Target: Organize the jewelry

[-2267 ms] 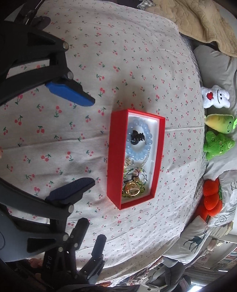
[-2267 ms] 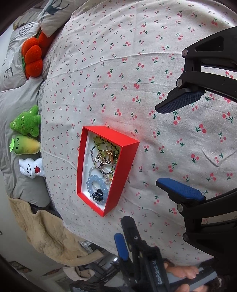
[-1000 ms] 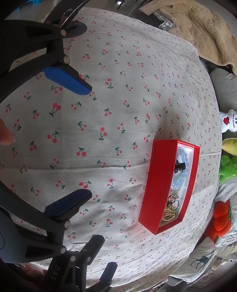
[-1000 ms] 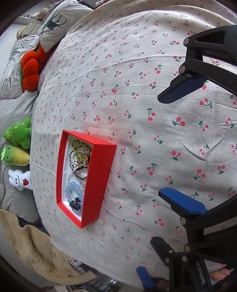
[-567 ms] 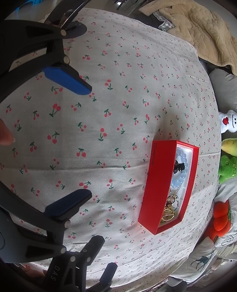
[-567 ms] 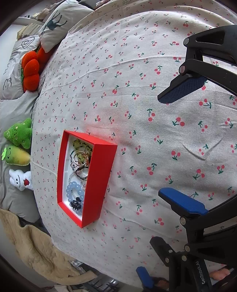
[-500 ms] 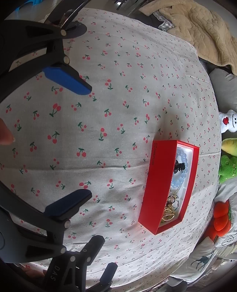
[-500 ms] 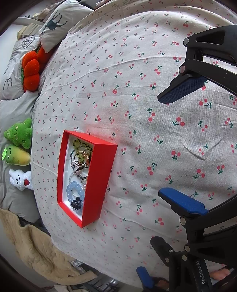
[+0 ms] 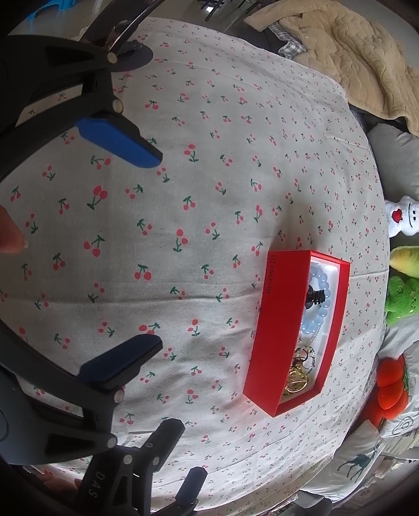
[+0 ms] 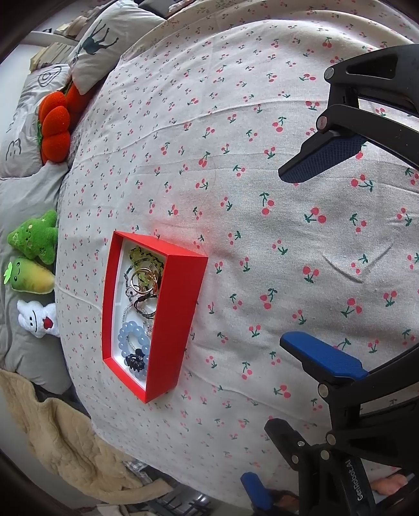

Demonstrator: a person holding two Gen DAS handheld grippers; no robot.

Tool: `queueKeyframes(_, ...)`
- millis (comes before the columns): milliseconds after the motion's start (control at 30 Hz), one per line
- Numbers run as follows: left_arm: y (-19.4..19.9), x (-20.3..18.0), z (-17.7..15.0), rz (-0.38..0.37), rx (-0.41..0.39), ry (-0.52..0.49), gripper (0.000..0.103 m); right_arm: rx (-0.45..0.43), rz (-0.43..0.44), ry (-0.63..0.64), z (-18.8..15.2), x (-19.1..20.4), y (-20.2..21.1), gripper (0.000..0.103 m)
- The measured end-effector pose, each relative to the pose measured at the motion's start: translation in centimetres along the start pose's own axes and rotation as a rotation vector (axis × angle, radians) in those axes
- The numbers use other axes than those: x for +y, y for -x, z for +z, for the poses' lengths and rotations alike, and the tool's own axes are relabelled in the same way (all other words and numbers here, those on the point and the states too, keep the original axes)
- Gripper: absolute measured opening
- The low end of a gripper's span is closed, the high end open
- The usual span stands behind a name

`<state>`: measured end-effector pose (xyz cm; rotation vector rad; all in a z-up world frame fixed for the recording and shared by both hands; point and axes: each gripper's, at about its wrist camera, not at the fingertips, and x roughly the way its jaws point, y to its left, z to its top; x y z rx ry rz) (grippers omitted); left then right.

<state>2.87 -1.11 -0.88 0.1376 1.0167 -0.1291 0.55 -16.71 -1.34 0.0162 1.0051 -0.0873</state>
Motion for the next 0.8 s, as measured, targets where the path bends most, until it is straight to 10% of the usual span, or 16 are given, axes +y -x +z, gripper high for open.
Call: queueKeyframes(800, -0.27, -0.44, -0.08, -0.021, -0.008, 0.006, 0.102, -0.001, -0.003, -0.029, -0.16, -0.36, 0.11, 0.095)
